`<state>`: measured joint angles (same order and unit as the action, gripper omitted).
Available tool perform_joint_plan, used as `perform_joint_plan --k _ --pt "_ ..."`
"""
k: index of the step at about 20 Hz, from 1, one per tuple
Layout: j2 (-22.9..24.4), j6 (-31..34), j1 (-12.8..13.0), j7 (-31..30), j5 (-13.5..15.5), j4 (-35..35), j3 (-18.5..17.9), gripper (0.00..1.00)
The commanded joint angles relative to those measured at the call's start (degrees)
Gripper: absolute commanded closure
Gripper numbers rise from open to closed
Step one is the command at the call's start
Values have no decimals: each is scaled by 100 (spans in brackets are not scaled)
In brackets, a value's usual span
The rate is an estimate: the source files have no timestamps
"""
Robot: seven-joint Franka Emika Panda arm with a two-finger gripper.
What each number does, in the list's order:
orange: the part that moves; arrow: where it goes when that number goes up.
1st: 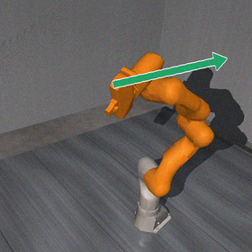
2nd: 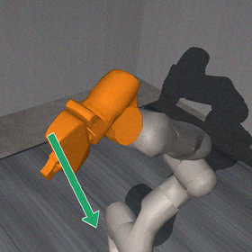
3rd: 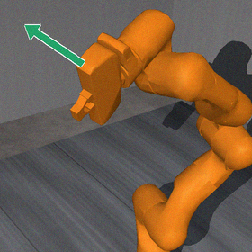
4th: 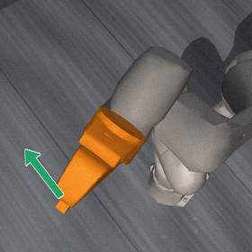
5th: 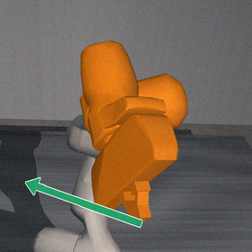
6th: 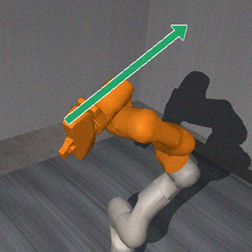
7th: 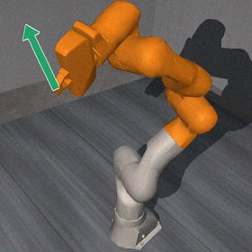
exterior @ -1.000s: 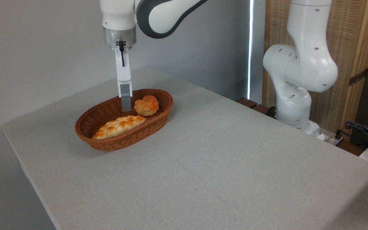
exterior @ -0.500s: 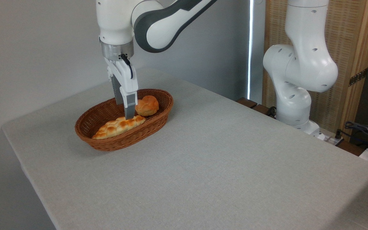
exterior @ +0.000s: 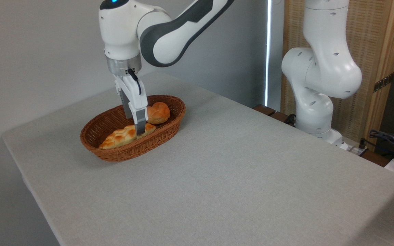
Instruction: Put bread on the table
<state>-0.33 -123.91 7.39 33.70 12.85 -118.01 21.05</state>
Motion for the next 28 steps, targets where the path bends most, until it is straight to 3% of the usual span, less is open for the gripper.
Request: perform_joint_plan --k 1,7,12,15,16,18,20,24,28 --pt "-99 -229 26 -47 16 50 4 0" --pt "-327 -757 26 -82 -1 41 92 0" --pt "-451 -784 35 -74 -36 41 101 0" --pt "-521 -784 35 -91 -448 41 101 1" --pt "-539 -784 35 -91 -537 50 101 7" --pt "-548 -793 26 -91 -555 50 92 30" --pt "-548 -793 26 -91 -555 50 92 44" --pt "-548 -793 26 -100 -555 59 84 50" --pt "-548 -793 26 -74 -555 59 75 65"
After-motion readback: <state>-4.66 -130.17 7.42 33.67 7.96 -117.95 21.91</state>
